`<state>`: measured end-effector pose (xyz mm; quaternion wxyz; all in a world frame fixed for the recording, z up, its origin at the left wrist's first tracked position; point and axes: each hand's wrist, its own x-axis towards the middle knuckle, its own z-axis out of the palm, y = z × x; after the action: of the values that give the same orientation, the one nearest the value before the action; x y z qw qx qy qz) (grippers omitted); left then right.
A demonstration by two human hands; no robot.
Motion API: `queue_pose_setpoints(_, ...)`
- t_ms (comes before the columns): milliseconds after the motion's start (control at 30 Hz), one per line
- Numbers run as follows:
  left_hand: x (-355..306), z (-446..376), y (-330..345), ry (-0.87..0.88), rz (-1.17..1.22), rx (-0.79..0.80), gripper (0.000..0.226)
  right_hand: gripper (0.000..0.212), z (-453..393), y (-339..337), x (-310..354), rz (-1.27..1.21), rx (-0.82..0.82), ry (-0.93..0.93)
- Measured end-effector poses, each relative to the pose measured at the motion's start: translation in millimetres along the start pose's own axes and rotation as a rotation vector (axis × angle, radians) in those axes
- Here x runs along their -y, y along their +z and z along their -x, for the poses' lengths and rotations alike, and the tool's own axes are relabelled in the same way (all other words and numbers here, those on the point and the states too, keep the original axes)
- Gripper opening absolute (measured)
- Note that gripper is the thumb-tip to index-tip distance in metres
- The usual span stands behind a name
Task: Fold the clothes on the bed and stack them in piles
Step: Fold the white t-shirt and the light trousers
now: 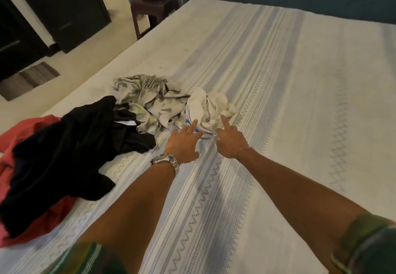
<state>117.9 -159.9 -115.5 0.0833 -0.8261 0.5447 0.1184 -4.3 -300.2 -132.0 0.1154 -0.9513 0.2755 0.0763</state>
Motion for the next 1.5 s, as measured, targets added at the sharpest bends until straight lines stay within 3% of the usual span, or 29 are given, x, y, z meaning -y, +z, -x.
queue_pose_setpoints(100,8.5,-25.3,1.0,0.029,-0.076,-0.005,0.076,0.048,-24.0,10.4,-6.2,0.095,-0.034,-0.079)
queue_pose_setpoints(200,13.5,-42.3,-1.8,0.047,-0.142,0.067,0.084,0.047,-36.7,14.7,-6.8,0.043,-0.030,-0.113)
queue_pose_setpoints(267,13.6,-45.4,-4.5,0.054,-0.156,0.092,0.076,0.040,-38.7,14.3,-3.8,-0.005,-0.022,-0.149)
queue_pose_setpoints(400,5.3,-41.1,-9.5,0.112,-0.087,-0.044,0.037,0.011,-29.3,-1.5,-1.4,-0.167,-0.108,-0.054)
queue_pose_setpoints(533,-0.9,-24.1,-33.8,0.030,0.141,-0.189,0.017,0.040,-0.6,-50.6,-2.4,-0.283,-0.125,0.017)
queue_pose_setpoints(633,-25.2,9.6,-56.7,0.001,0.273,-0.272,0.012,0.031,38.7,-85.0,-7.6,-0.394,-0.076,0.005)
queue_pose_setpoints(767,-58.5,50.5,-99.4,-0.003,0.535,-0.362,0.020,0.017,90.5,-146.4,-3.2,-0.295,-0.015,-0.106)
queue_pose_setpoints(867,-74.4,69.2,-128.0,0.011,0.511,-0.398,0.031,0.022,128.7,-187.7,2.6,-0.307,-0.080,-0.153)
queue_pose_setpoints(933,-82.3,88.2,-155.6,0.038,0.507,-0.356,0.007,0.027,162.1,-221.8,0.6,-0.312,-0.140,-0.163)
queue_pose_setpoints(1033,-98.4,117.3,-197.1,0.054,0.592,-0.350,0.022,0.037,215.3,-273.0,-5.7,-0.403,-0.236,-0.153)
queue_pose_setpoints(1167,-141.1,160.6,-253.0,0.069,0.752,-0.256,0.013,0.019,292.2,-324.8,-24.3,-0.576,-0.314,-0.083)
queue_pose_setpoints(1267,-169.3,182.2,-288.0,0.115,0.859,-0.193,0.018,0.029,340.4,-351.1,-37.3,-0.615,-0.403,-0.058)
queue_pose_setpoints(1367,-199.7,207.3,-328.4,0.131,0.936,-0.156,0.025,0.022,389.4,-379.1,-57.8,-0.641,-0.451,0.011)
queue_pose_setpoints(1500,-244.7,236.5,-377.2,0.203,1.016,-0.160,0.023,0.050,439.8,-414.3,-86.8,-0.615,-0.414,0.113)
